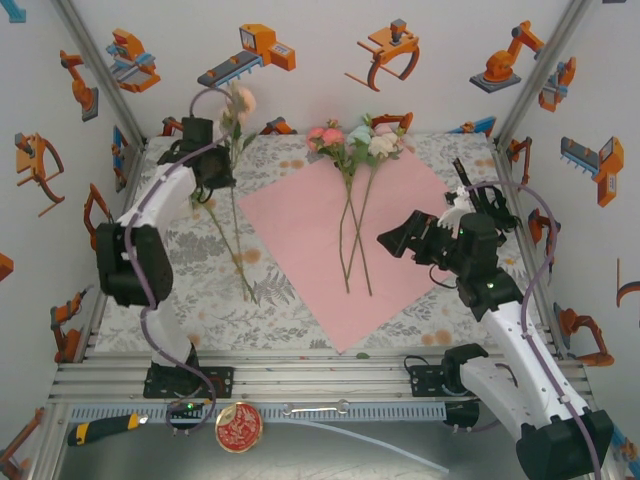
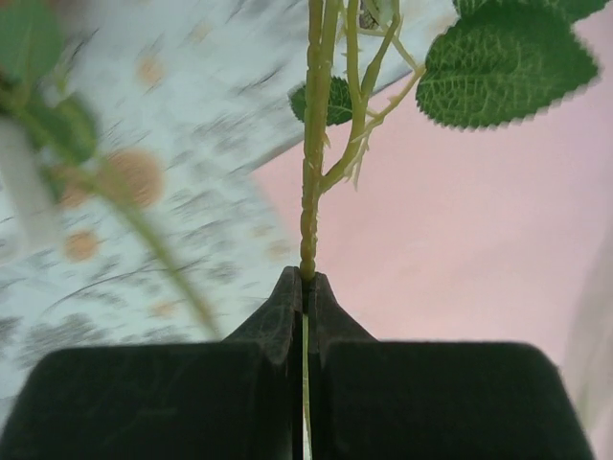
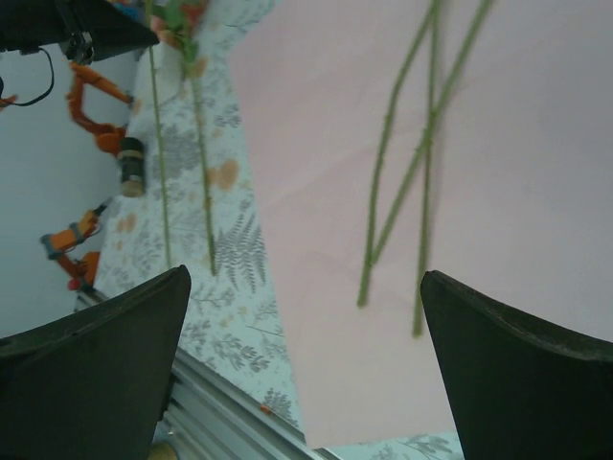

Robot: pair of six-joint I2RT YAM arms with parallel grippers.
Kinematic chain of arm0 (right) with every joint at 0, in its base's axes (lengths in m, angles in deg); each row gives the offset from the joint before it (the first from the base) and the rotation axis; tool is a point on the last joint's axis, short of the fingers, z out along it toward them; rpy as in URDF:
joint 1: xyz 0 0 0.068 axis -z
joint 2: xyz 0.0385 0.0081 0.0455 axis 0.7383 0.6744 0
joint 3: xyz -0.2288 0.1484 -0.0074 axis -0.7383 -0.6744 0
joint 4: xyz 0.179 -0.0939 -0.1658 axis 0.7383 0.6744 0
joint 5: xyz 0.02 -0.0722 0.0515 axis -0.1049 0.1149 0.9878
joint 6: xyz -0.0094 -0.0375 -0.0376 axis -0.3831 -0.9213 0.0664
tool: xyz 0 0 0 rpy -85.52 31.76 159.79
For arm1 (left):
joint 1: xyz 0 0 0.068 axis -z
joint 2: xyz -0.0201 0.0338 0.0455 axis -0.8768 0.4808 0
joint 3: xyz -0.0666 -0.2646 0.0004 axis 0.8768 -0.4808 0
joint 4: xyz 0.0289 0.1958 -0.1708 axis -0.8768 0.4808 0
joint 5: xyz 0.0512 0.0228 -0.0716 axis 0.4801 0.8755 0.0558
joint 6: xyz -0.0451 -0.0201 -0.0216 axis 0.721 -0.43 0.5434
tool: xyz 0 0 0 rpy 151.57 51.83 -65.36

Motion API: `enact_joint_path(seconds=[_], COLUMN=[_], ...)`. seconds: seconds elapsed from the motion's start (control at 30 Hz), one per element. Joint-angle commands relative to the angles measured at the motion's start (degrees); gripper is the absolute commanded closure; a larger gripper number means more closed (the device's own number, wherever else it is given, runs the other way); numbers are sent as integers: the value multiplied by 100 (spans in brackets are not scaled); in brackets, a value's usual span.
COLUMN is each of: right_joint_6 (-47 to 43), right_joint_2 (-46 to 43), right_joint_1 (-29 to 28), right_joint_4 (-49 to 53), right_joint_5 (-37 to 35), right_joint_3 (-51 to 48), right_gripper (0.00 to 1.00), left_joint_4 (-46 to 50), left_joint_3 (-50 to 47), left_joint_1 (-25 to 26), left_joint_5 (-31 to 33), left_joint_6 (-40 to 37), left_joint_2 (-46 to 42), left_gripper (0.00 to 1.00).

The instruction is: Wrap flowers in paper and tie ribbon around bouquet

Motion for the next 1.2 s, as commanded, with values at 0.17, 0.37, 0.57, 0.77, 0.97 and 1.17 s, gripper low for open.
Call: enact_joint_path(seconds=[0.17, 0.37, 0.57, 0.77, 0.97, 1.17], right_joint_6=[-29, -90, -351, -526, -742, -805], right_joint_2=[-246, -498, -772, -674, -490, -352], right_joint_1=[-70, -68, -65, -65, -60, -66], right_joint_4=[-60, 316, 709, 728, 733, 790], right_joint_5=[-176, -257, -436, -454, -527, -513], right_joint_3=[22, -51, -124, -132, -121, -64], right_gripper=[5, 5, 5, 5, 5, 5], left_joint_4=[-2123, -1163, -63, -103, -348, -469], left_joint_3=[585, 2862, 4913, 5953, 5951, 6076], left_joint_1=[1281, 2223, 2525, 2531, 2535, 2507], left_joint_5=[-1258, -1225, -607, -637, -729, -864], left_joint_6=[2030, 1439, 714, 1126, 1384, 1462], left_joint_2=[206, 1990, 3527, 4609, 5062, 5173], left_gripper=[100, 100, 100, 100, 95, 74])
